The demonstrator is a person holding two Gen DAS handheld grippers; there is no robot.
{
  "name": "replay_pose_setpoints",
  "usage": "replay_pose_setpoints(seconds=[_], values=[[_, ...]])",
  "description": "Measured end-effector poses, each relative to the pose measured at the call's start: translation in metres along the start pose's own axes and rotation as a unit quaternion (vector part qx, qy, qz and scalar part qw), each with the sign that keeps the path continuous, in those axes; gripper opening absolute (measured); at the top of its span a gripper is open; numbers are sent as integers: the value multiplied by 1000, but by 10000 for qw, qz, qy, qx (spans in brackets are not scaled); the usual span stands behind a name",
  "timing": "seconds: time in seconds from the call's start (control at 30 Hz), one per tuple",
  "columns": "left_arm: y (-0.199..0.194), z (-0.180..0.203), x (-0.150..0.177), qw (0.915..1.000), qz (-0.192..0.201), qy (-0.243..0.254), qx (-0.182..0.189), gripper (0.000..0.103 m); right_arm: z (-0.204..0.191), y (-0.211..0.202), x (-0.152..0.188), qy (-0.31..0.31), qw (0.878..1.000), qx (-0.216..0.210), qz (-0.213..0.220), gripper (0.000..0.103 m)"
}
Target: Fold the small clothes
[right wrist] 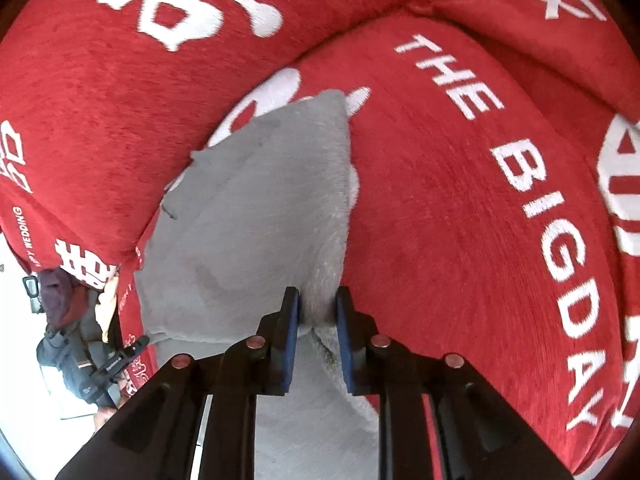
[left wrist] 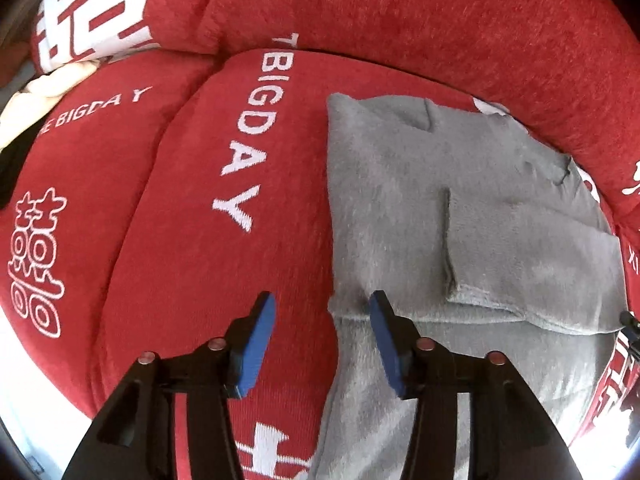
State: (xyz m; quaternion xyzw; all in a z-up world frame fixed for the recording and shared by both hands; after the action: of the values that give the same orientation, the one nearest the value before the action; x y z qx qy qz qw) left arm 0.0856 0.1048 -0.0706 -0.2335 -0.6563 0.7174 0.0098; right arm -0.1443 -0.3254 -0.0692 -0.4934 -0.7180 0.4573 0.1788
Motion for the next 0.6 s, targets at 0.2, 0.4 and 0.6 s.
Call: replay_pose_setpoints(seconds=[0.2,0.4,0.6], values=[[-16,17,6,9995,65,259,-169,90,-17,-19,13,-221,9997,50,-11,33],[-16,26,17,9990,-199,329,-241,90,-50,-13,38,-312,9980,-458,-291,47],[-15,23,32,9990,-364,223,-144,90,-126,57,69,-45,9827,-1587,-952,47]])
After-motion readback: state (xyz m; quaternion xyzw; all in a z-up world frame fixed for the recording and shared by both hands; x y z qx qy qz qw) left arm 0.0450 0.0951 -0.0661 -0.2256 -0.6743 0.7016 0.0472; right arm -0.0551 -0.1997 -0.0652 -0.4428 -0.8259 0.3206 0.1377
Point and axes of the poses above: each gripper's, at about its wrist camera, not at the fingertips, and y roughly the way its jaws point, z to its right, x to its underside, the point moved 1 cm from there along y, roughly the way its jaws point, and after that the axes turned 10 degrees about z, right-handed, at the moved point
